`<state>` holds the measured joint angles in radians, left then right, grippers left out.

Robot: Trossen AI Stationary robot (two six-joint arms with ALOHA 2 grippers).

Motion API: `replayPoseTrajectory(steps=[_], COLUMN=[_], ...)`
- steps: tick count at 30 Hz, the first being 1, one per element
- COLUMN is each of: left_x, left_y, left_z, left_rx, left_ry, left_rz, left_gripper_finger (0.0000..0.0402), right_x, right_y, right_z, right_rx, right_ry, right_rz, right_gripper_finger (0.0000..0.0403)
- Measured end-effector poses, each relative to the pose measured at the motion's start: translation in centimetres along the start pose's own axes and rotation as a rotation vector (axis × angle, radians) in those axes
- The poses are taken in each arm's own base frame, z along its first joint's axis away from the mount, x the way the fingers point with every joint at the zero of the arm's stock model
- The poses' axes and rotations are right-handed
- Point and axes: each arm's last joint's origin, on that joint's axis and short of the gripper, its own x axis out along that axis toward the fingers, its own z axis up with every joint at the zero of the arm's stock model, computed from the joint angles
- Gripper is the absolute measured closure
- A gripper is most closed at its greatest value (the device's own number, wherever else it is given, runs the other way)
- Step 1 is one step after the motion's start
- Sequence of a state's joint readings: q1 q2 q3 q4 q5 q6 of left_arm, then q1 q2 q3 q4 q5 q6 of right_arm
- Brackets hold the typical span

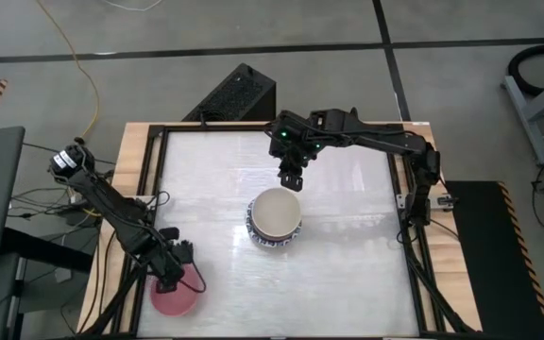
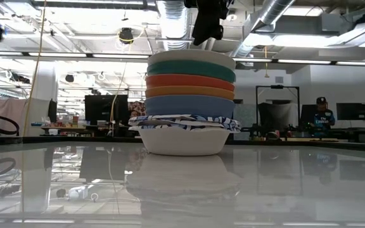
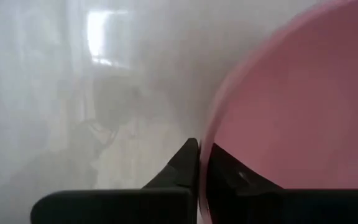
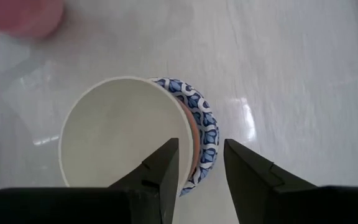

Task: Nest bowls inside each other
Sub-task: Stack the pink bowl on top of the white bowl

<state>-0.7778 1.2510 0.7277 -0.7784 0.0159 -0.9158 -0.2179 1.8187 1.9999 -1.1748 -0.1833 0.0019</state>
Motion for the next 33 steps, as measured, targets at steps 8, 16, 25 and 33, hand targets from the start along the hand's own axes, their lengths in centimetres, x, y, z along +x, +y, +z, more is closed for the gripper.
replayPoseTrajectory(steps=[8, 16, 25, 33], left_x=[-0.7, -2.5, -7.5, -11.4], left_y=[2.2, 4.9, 8.0, 9.0], left_z=[1.1, 0.9, 1.6, 4.5], left_rx=[-0.33, -0.579, -0.853, -0.819], left_ry=[-0.162, -0.357, -0.941, -1.239], left_rz=[0.173, 0.375, 0.532, 0.721], left_gripper_finger=[0.0401, 0.0402, 0.0401, 0.0401], right_x=[-0.2, -0.2, -0.3, -0.5], right_y=[-1.1, -1.3, -1.4, -1.4], right_z=[0.0, 0.0, 0.7, 2.0], right_rx=[0.084, 0.088, 0.092, 0.091], right_ry=[-0.004, -0.007, -0.079, -0.219], right_rz=[-0.039, -0.06, -0.07, -0.084], right_gripper_finger=[0.0256, 0.0256, 0.0255, 0.0256])
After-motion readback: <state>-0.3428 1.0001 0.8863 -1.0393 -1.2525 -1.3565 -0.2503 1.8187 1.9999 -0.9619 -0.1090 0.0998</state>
